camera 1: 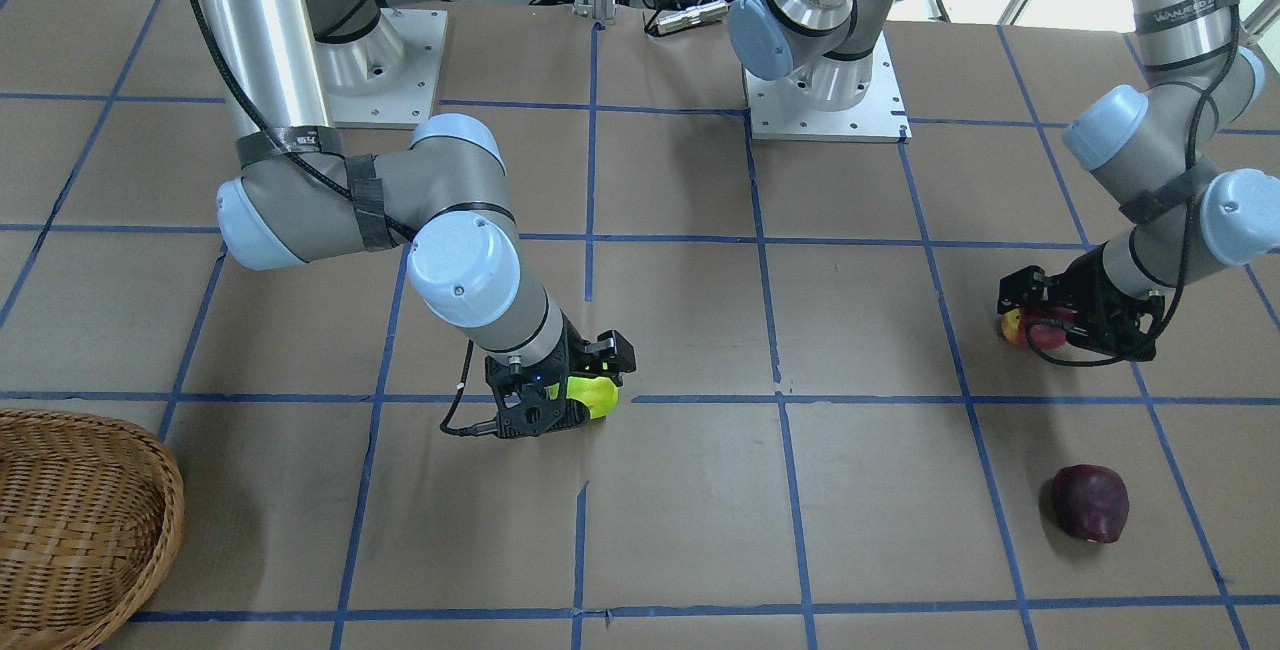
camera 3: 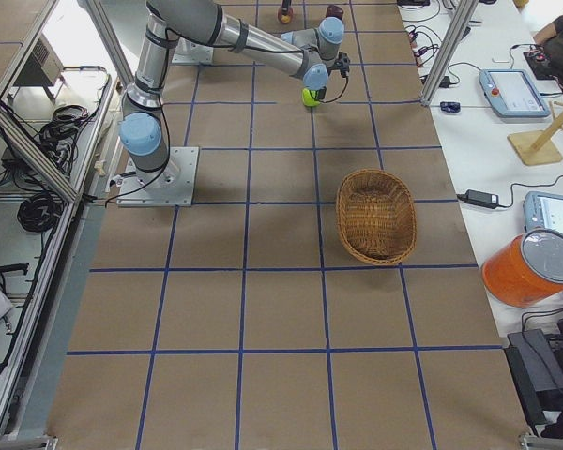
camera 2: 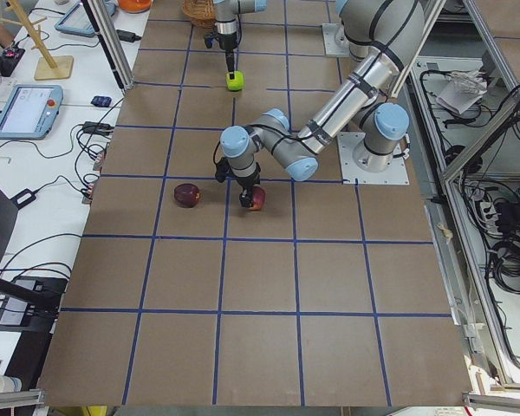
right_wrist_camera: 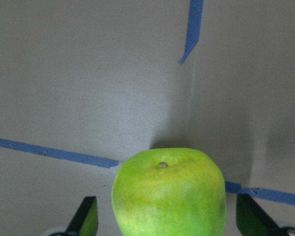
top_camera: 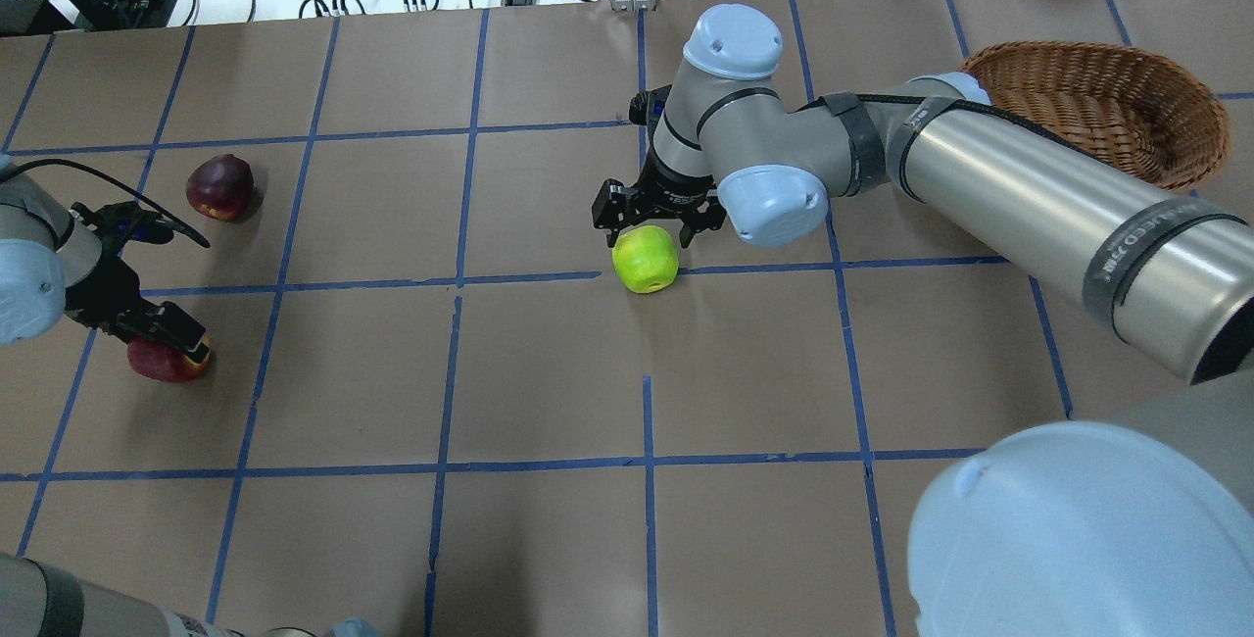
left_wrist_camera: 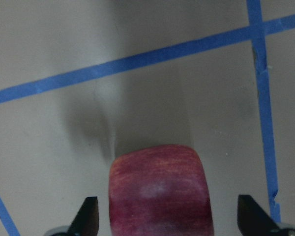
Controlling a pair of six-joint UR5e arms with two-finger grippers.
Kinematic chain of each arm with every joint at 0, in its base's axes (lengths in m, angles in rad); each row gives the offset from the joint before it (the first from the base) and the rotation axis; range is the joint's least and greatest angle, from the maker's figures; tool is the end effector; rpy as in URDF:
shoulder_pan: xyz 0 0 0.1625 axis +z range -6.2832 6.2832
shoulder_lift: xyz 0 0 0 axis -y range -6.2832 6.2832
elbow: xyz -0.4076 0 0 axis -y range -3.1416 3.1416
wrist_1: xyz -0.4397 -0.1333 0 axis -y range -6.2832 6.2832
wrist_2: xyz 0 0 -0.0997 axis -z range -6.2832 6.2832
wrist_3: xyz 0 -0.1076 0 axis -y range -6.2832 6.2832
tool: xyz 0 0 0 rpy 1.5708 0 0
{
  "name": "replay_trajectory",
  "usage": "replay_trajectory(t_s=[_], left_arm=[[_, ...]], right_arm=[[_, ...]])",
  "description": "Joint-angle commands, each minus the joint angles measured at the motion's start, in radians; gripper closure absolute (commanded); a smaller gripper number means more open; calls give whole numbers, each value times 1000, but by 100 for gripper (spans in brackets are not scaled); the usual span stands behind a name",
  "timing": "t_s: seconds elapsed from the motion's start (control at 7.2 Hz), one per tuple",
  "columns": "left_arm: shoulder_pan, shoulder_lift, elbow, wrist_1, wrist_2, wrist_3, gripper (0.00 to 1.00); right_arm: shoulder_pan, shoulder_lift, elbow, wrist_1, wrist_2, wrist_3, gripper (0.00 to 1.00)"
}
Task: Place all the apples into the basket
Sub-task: 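Grasp green apple with right gripper while left gripper lowers onto red apple, then lift green apple toward basket with right gripper while left lifts red apple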
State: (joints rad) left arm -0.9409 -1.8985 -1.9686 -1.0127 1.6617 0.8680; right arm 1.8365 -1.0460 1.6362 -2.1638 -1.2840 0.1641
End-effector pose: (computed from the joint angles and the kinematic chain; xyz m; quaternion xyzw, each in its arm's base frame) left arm 0.2186 -0.5096 0.1344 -0.1220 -0.9880 -0.0920 0.0237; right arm 0.3338 -0.6030 0.1676 -0.0505 0.9884 0.0291 0.1399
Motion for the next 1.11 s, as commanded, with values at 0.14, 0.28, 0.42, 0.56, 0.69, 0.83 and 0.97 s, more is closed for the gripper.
replay_trajectory(t_s=[0.14, 0.28, 0.42, 0.56, 0.69, 0.83, 0.97], left_arm=[[-9, 10, -4, 51, 13, 46, 100], [-25, 25, 29, 24, 24, 46, 100], [-53, 41, 81, -74, -5, 33, 100], [-96, 53, 155, -199, -46, -39, 100], [-143, 35, 248, -319, -116, -233, 100], [-229, 29, 293, -370, -150, -359, 100], [-308, 42, 295, -377, -198, -491, 100]], right_arm=[[33, 53, 4, -65, -3, 6, 0], [44, 66, 5, -64, -9, 6, 0], [44, 78, 5, -64, -11, 6, 0], [44, 78, 4, -70, -12, 6, 0], [43, 72, -5, -73, -17, 9, 37], [41, 51, -12, -70, -70, -3, 98], [20, 2, -13, -53, -87, -8, 100]])
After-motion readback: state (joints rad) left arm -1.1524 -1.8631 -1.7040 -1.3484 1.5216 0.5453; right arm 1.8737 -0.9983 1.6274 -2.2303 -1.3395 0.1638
